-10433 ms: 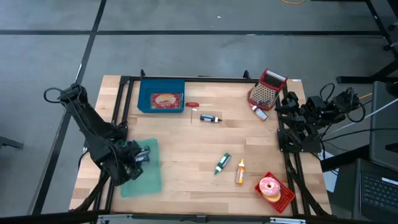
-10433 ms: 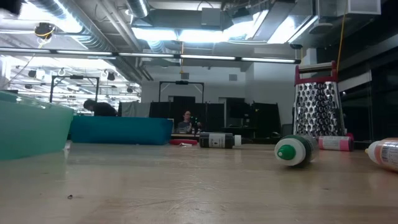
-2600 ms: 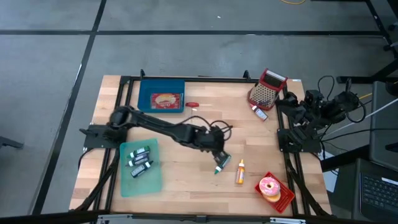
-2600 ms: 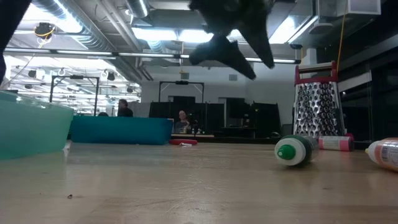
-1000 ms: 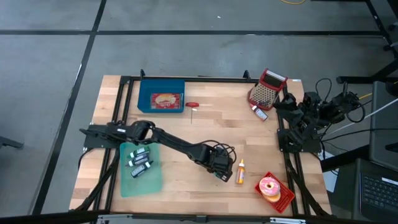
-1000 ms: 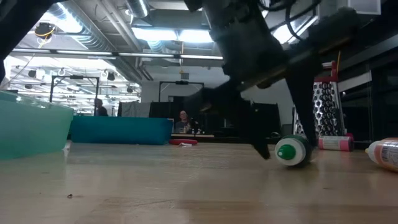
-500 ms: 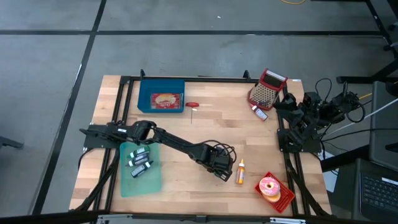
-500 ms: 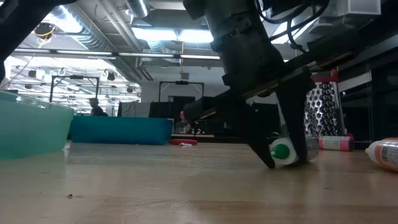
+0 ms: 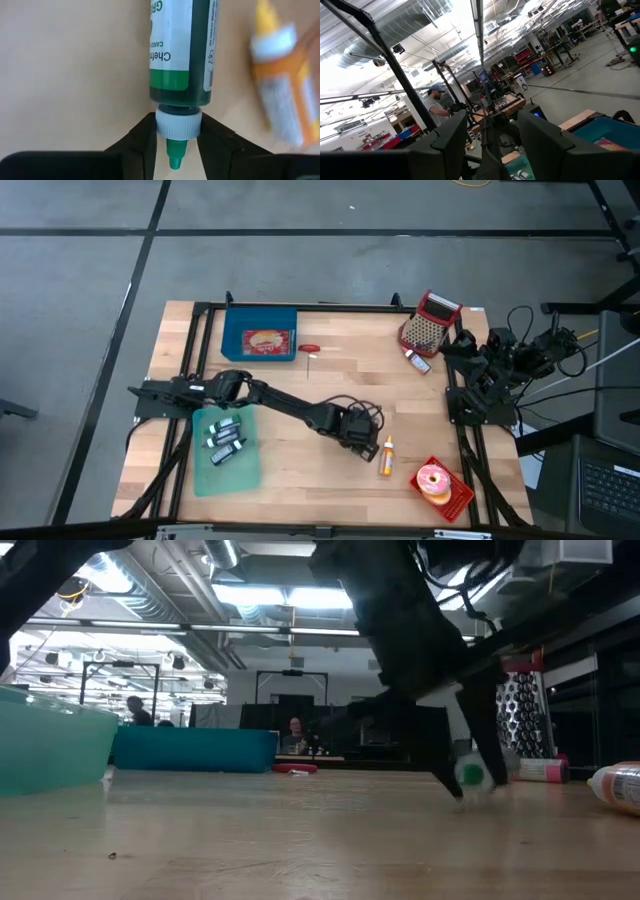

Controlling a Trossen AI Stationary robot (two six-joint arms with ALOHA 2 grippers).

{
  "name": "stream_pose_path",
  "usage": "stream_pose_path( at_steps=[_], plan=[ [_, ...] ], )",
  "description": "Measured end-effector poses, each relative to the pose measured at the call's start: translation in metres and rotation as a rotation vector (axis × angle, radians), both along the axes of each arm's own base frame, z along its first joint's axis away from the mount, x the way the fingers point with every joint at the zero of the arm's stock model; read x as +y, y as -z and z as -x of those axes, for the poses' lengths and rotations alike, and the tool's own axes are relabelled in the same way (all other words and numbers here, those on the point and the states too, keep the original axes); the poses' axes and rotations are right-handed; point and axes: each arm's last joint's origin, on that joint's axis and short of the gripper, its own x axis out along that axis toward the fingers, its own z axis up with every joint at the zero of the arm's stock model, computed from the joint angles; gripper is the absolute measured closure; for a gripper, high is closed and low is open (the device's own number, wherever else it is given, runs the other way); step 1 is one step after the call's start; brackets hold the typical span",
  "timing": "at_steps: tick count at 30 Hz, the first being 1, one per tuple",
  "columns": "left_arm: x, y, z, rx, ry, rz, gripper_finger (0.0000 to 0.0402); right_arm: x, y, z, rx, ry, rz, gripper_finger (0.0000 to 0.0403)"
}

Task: Pick & Place Food Item
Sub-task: Put the green food coloring bottle into the green bin

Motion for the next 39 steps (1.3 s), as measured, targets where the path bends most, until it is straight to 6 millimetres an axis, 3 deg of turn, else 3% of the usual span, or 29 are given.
stream_pose_path(
  at_steps=[9, 15, 21, 29, 39],
  plan=[
    [0.0, -0.092, 0.027, -0.163, -0.067, -0.181, 0.0293, -0.001, 0.0, 0.0, 0.007, 0.022, -0.005, 0.0222],
    [-0.016, -0.165, 0.077, -0.228, -0.068, -0.305, 0.0293, -0.001, 0.0, 0.0, 0.009, 0.025, -0.004, 0.0222],
    [-0.043, -0.209, 0.137, -0.213, -0.019, -0.352, 0.0293, -0.001, 0.001, 0.0, 0.014, 0.038, -0.007, 0.0222],
    [-0.093, -0.203, 0.208, 0.031, 0.049, -0.356, 0.0293, -0.002, 0.002, 0.0, 0.027, 0.072, -0.011, 0.0222],
    [-0.158, -0.171, 0.259, -0.035, 0.067, -0.259, 0.0293, -0.004, 0.002, 0.0, 0.044, 0.153, -0.036, 0.0222]
  ],
)
